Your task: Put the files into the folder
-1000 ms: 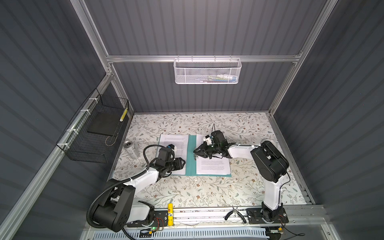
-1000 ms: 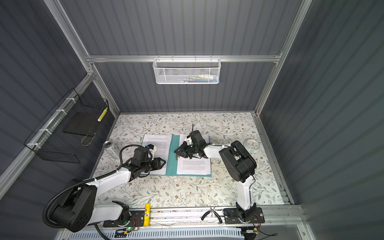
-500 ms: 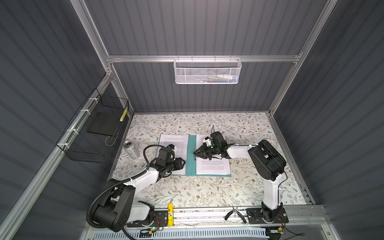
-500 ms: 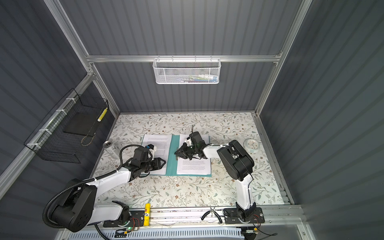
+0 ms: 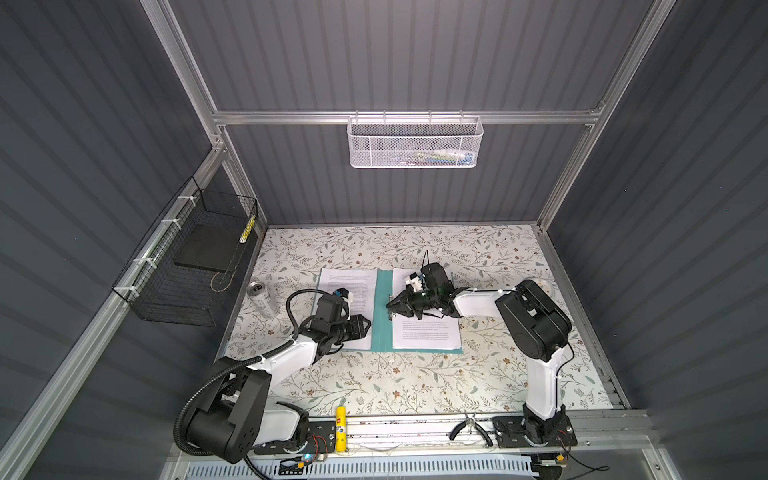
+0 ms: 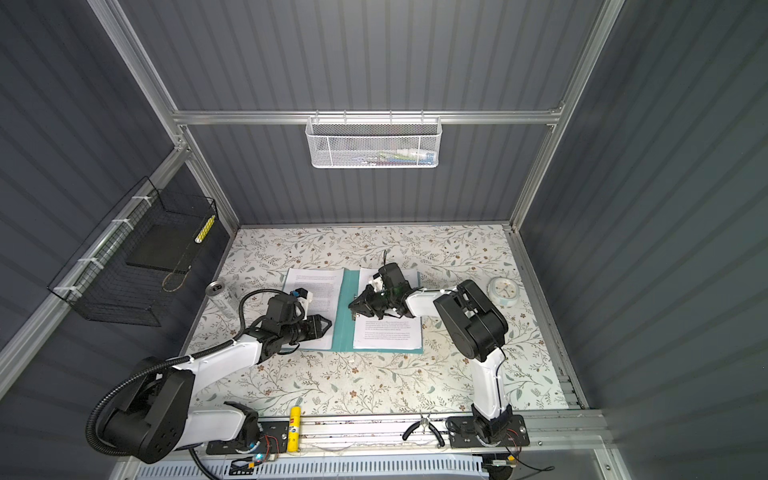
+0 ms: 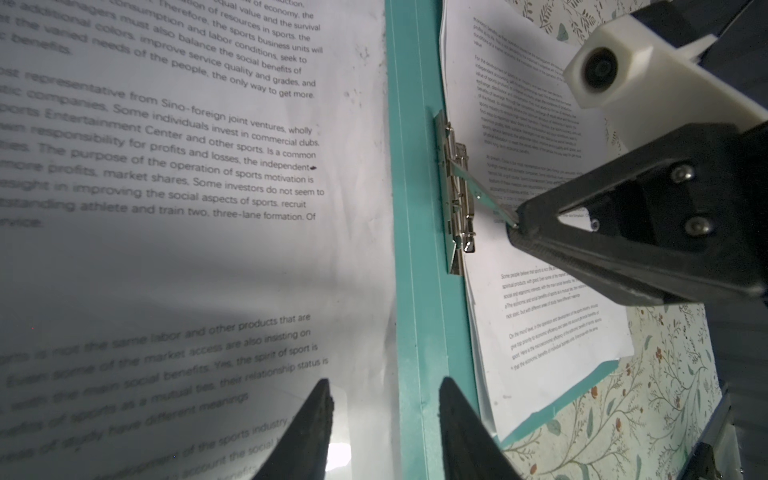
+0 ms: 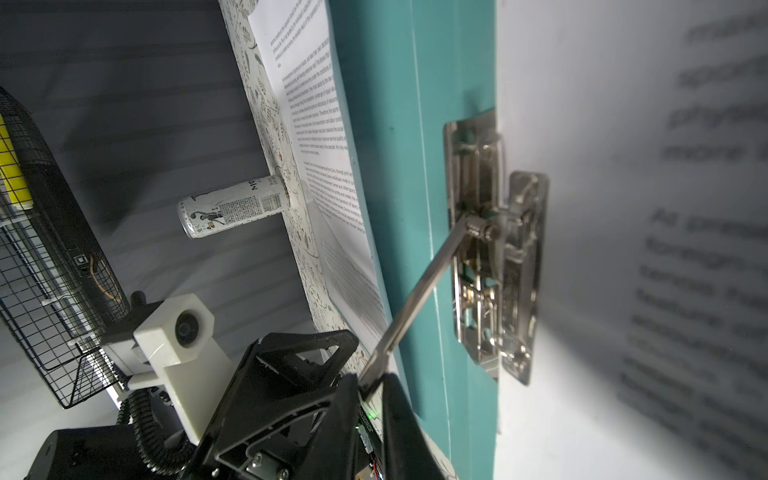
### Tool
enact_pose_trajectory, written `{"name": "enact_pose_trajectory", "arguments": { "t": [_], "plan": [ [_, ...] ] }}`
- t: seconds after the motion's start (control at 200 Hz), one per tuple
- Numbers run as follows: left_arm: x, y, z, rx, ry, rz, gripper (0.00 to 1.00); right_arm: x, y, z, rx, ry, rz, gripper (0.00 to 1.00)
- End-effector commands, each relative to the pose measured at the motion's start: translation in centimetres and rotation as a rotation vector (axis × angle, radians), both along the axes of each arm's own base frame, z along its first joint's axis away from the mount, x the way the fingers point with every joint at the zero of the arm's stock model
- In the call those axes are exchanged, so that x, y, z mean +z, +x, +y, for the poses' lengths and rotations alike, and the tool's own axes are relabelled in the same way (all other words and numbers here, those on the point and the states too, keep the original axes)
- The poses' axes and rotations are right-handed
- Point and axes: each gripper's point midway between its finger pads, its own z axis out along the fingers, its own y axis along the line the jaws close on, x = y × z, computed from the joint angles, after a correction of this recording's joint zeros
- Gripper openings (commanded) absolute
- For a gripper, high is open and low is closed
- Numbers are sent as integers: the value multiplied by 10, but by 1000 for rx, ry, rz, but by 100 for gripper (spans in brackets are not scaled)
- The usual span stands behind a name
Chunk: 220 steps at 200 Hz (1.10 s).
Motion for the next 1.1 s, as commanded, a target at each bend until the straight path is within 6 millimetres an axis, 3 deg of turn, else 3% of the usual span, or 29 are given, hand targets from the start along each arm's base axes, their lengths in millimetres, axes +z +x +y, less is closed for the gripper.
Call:
{"name": "enact_pose_trajectory", "arguments": {
  "t": [0.0, 0.605, 1.096],
  "plan": [
    [-8, -5, 2, -4, 0, 23, 44, -5, -2, 0, 5, 3, 17, 14],
    [-17, -7, 5, 10, 2, 37, 43, 0, 3, -10, 16, -9, 7, 8],
    [-40, -10, 12, 30, 36, 83, 38, -21, -8, -22, 20, -46, 54, 8]
  ]
}}
